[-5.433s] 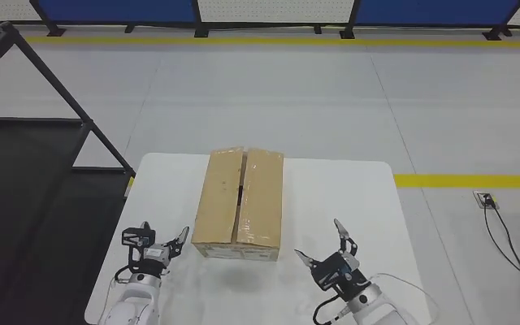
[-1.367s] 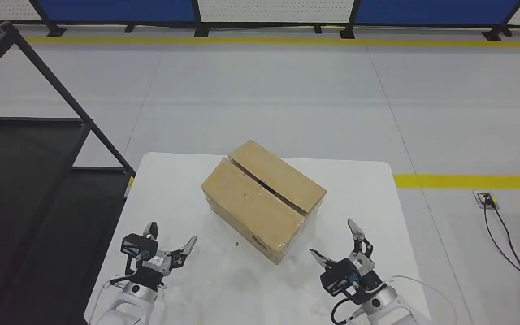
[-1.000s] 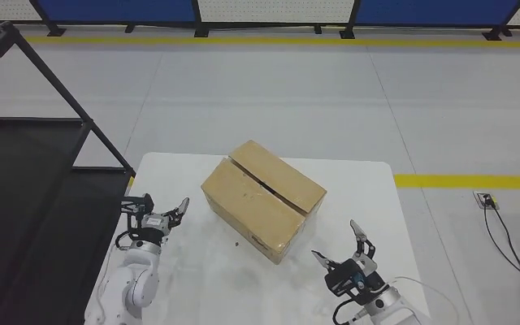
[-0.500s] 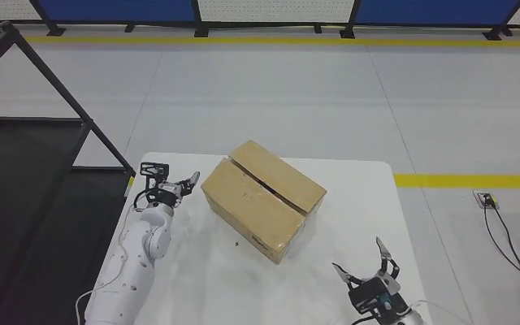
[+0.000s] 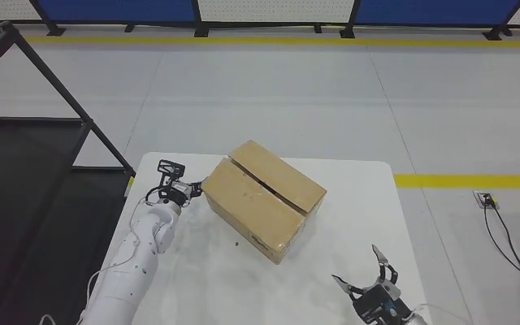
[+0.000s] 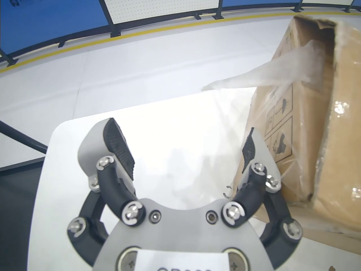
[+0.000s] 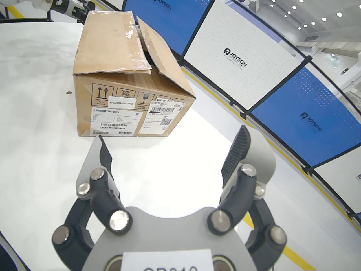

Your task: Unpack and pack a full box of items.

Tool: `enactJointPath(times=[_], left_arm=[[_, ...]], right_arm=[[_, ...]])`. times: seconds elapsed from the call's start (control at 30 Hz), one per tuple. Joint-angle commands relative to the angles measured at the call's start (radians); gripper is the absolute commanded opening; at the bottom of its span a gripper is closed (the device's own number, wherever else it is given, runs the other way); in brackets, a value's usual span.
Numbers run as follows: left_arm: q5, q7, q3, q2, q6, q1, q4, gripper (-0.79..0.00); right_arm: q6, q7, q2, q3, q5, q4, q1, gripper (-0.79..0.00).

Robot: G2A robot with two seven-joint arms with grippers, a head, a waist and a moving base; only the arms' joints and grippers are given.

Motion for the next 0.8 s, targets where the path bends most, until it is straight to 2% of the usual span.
enactJointPath(times=[0.0, 0.1, 0.4, 0.5, 0.63, 0.77], left_arm=[[-0.002, 0.018, 0.0, 0.0, -0.009, 0.003, 0.002, 0.0], [-0.021, 0.036, -0.003, 0.0, -0.036, 0.017, -0.008, 0.0], [-0.006, 0.062, -0.015, 0.015, -0.074, 0.098, -0.111, 0.0], [0.001, 0.062, -0.026, 0.022, -0.079, 0.136, -0.165, 0.0], [0.0, 0.056, -0.046, 0.033, -0.09, 0.19, -0.242, 0.0], [-0.006, 0.039, -0.066, 0.043, -0.111, 0.244, -0.315, 0.0]], right_arm=[[-0.067, -0.018, 0.003, 0.006, 0.04, 0.024, 0.029, 0.0], [-0.197, -0.042, 0.008, 0.015, 0.119, 0.066, 0.067, 0.0], [-0.197, -0.042, 0.008, 0.015, 0.119, 0.066, 0.067, 0.0], [-0.258, -0.044, 0.01, 0.006, 0.157, 0.069, 0.09, 0.0], [-0.37, 0.0, 0.01, -0.005, 0.302, 0.115, 0.17, 0.0], [-0.5, 0.159, 0.009, -0.024, 0.531, 0.201, 0.267, 0.0]])
